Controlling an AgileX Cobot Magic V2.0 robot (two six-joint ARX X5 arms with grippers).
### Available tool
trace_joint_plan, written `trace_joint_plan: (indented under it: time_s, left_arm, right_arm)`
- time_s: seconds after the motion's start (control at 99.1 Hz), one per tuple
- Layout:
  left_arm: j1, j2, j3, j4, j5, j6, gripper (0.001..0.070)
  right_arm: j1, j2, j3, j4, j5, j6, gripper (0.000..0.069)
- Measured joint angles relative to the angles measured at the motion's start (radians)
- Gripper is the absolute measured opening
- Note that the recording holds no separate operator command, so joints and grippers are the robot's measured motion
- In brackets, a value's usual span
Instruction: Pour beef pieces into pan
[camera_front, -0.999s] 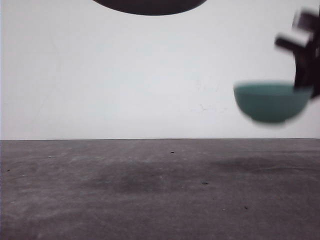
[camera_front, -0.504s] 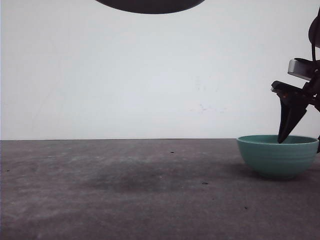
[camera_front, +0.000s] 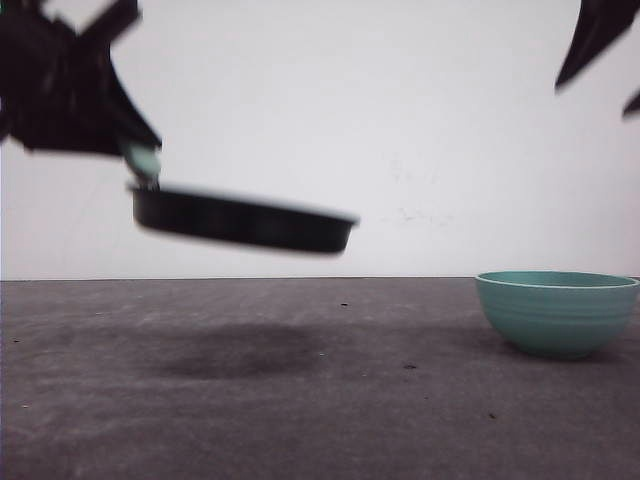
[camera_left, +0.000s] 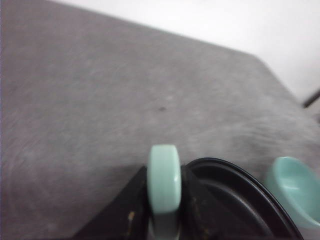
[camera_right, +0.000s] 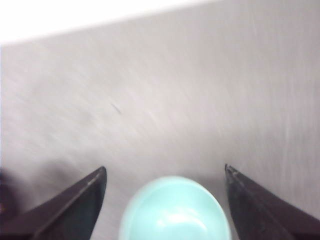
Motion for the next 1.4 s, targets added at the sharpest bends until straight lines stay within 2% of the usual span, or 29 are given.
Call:
trace_joint_plan:
  time_s: [0.161,0.353,0.464,0.525,0.636,0.676,0.726,0.797,0.928,1.12,1.402]
  left_arm:
    - [0.034,0.143,-0.02,0.163,-0.01,-0.003,0.0054]
    - [0.049,0.304,-0.021,0.236,-0.016,-0.004,0.0054]
    - [0.06,0.346,-0.021,0.261,-0.011,-0.027,0.007]
    - [0.065,0.35,-0.021,0.259,-0.012,-0.039,0.014]
    - [0.079,0.35,-0.021,0.258,-0.011,-0.048,0.0368]
    - [0.085,0.35,-0.021,0.253,-0.004,-0.048,0.0432]
    - [0.095,0.348,-0.021,0.237,0.017,-0.048,0.0477]
    - [0.113,0.332,-0.021,0.19,0.067,-0.049,0.0501]
    - [0.148,0.213,-0.021,0.107,0.142,-0.047,0.051]
    - [0.151,-0.098,-0.021,-0.032,0.156,0.013,0.0511]
    - [0.119,-0.534,-0.021,-0.29,0.157,0.139,0.0512]
  right_arm:
    - [0.044,-0.152,0.0,-0.007,0.01,0.005,0.0463]
    - [0.083,-0.238,0.0,-0.04,0.045,0.021,0.0463]
    - [0.091,-0.263,0.0,-0.063,0.047,0.023,0.0463]
    - [0.091,-0.268,0.0,-0.068,0.047,0.025,0.0463]
    - [0.091,-0.268,0.0,-0.069,0.047,0.026,0.0463]
    - [0.091,-0.267,0.0,-0.069,0.047,0.026,0.0463]
    - [0.091,-0.266,0.0,-0.069,0.047,0.026,0.0463]
    - [0.091,-0.266,0.0,-0.068,0.049,0.023,0.0463]
    - [0.091,-0.266,0.0,-0.069,0.054,0.007,0.0463]
    - [0.091,-0.266,0.0,-0.075,0.055,-0.026,0.0463]
    - [0.091,-0.276,0.0,-0.119,0.051,-0.062,0.0463]
